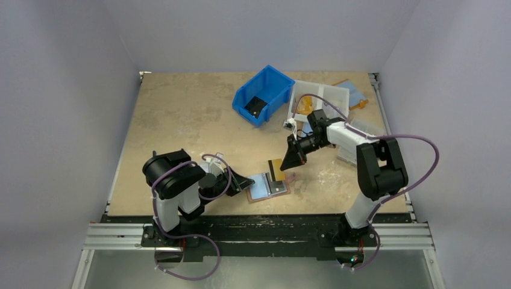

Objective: Take the credit cards out of the card holder
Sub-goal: Place the credit card in the card holder.

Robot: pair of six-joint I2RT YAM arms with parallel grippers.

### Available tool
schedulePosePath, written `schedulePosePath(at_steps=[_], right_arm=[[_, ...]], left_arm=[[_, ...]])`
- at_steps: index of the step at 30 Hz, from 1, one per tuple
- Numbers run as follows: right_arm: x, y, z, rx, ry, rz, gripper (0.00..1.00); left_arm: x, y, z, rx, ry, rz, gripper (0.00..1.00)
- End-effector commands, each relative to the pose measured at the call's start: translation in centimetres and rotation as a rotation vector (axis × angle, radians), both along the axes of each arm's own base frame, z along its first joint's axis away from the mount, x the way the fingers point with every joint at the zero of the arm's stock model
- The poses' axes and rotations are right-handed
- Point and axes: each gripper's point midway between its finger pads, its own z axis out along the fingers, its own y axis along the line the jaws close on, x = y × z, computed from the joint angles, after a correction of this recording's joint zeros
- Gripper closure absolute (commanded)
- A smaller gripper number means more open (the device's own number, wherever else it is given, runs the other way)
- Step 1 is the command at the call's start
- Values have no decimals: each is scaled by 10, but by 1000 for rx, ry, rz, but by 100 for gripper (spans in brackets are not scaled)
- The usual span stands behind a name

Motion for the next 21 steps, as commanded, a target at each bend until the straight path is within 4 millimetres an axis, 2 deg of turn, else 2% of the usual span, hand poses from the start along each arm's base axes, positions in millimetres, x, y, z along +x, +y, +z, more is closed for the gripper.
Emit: schedulePosePath(at_steps=[1,6,9,13,17,21], right_arm=[[6,-7,37,17,-201,46,100],[34,-25,75,-53,-456,-55,100],[63,-35,107,-112,-697,-145,100],[109,-60,136,-284,-968,-196,100],[160,-85,146,-487,-1208,-152,100],[204,-97,157,-615,-1433,-130,100]], left_arm=[[12,0,54,-115,-192,24,68],[12,1,52,-41,-209,10,53],[16,2,39,98,-191,-12,46],[22,23,32,289,-189,27,40],[27,44,50,379,-244,83,35],[26,58,72,396,-286,127,25]])
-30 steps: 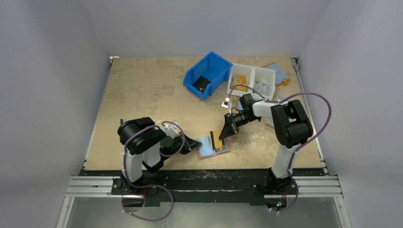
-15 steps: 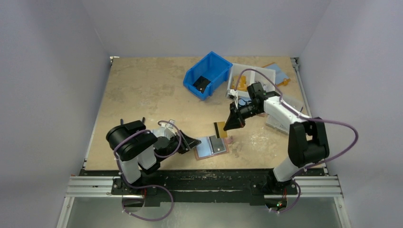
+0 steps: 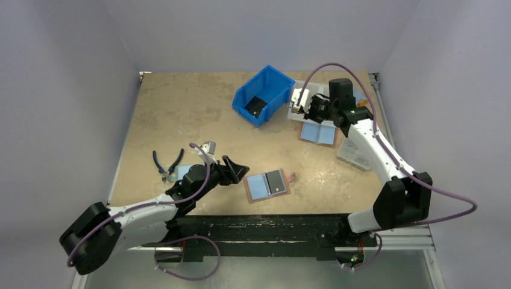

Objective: Take the credit cards out of the card holder
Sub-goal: Place the credit card in the card holder.

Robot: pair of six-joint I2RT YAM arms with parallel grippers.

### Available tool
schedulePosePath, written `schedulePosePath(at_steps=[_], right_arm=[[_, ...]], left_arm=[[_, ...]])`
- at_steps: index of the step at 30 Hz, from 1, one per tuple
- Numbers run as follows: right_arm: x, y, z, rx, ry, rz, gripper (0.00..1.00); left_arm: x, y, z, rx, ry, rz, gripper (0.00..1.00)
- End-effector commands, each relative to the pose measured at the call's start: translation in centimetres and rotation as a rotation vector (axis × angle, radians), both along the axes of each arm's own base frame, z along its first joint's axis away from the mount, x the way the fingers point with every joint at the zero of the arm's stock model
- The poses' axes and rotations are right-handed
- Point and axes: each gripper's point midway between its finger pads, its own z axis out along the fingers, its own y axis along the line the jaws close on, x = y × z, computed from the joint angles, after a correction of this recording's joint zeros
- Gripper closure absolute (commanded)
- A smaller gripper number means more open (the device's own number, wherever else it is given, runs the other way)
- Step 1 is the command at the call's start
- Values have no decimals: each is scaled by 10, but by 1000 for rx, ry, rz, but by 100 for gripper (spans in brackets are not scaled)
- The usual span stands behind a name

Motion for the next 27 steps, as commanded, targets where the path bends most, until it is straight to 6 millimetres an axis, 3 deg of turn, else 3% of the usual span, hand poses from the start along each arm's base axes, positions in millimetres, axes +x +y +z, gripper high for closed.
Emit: schedulePosePath(at_steps=[1,7,17,27], right_arm=[[67,-31,17,-255,-307,-74,100],[107,-49,-1,-444,-343,-104,100],[151,-61,-30,-547,-384,-187,100],[174,-47,-56,-559,-412,-198,96]], left_arm=[[1,30,-1,145,-16,76,23],[-10,45,20,85,-45,106,18],[-15,55,36,78,-45,131,18],[-16,58,34,94,-33,139,18]])
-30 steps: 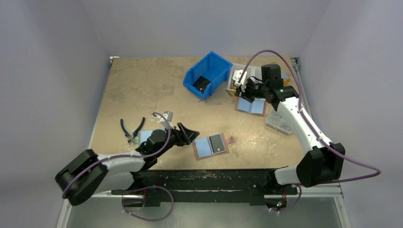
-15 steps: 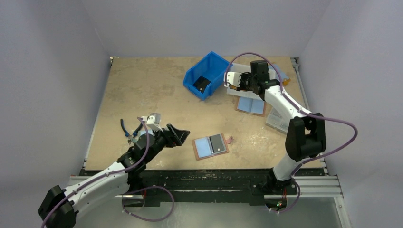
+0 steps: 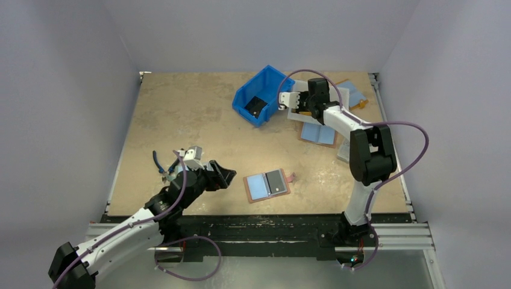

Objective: Take the credit cards out of the card holder
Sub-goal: Place the credit card in the card holder.

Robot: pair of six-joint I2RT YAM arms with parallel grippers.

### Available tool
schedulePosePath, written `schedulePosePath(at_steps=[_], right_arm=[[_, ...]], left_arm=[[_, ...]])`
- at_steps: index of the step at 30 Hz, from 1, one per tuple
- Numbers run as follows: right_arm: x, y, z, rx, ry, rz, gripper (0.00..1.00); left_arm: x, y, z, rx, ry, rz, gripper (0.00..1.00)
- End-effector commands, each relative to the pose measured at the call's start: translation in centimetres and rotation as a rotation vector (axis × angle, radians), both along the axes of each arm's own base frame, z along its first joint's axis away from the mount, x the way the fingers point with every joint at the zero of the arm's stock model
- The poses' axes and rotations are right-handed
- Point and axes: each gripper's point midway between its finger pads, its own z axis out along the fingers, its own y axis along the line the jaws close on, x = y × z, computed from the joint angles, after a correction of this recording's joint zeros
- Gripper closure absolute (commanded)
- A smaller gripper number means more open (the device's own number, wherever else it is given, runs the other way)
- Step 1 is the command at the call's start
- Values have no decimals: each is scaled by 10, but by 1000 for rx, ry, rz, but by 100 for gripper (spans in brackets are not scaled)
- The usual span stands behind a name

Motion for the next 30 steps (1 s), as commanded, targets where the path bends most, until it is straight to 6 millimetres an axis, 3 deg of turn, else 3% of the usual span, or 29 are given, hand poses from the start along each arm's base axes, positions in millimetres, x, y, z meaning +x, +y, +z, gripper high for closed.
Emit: schedulePosePath(at_steps=[1,6,8,11,15,21,25,30], right_arm=[[25,9,34,-7,-143,-9,95],[19,12,5,-34,-54,1,66],[11,19,5,-7,-27,44,57],[-1,22,8,16,5,69,51],[-16,31,16,58,52,112,50],[-25,40,48,203,118,54,49],[-51,52,77,350,208,43,47],[-96,67,118,569,242,50,36]], left_arm=[[6,1,22,-20,-43,19,18],[4,4,22,-1,-32,20,18],[4,5,25,1,-37,23,18],[4,6,29,-4,-47,26,18],[3,5,31,-10,-50,20,18],[1,2,41,-32,-67,-2,17],[-1,3,52,-36,-89,-13,12],[-4,6,64,-22,-113,-24,5]])
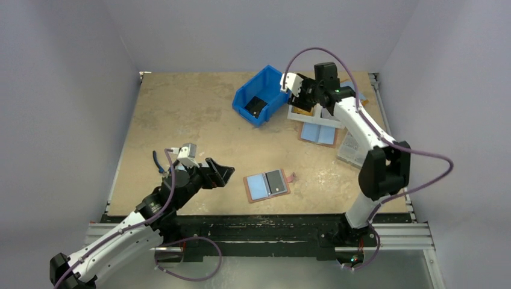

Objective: Take the credit cards out of the card holder
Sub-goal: Place the credit card in the card holder.

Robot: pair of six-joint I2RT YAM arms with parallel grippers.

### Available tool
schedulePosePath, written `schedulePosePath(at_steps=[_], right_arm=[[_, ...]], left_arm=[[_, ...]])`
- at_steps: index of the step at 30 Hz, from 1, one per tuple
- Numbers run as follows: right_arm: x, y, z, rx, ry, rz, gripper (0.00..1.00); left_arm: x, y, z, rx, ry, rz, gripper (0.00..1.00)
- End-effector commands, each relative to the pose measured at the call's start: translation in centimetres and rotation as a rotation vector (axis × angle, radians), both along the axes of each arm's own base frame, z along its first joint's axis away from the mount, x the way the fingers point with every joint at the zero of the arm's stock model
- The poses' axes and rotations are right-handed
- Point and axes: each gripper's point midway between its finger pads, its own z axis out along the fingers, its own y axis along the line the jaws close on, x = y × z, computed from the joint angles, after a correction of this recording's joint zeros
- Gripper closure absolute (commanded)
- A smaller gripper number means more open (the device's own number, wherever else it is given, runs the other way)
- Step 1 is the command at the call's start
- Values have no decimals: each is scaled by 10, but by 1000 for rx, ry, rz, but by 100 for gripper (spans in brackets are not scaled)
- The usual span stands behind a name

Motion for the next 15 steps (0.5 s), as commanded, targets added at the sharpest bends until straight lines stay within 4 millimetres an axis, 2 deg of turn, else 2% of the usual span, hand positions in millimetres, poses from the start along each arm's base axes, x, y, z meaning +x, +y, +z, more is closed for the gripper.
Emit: schedulePosePath(at_steps=[1,4,5,8,12,15], right_arm=[[-56,19,61,272,48,6,34],[-85,19,80,387,65,12,23],[-96,18,89,429,62,18,18],[-121,3,116,580,42,-14,2],[-148,-26,147,729,-3,-92,1],[-162,-48,167,810,-18,-186,1]], left_arm=[[0,1,34,-1,-72,-19,4],[-1,3,48,24,-93,-31,3],[-1,4,59,24,-110,-31,2],[1,9,78,54,-137,-20,1],[8,19,104,138,-162,14,1],[17,25,125,203,-198,48,1]])
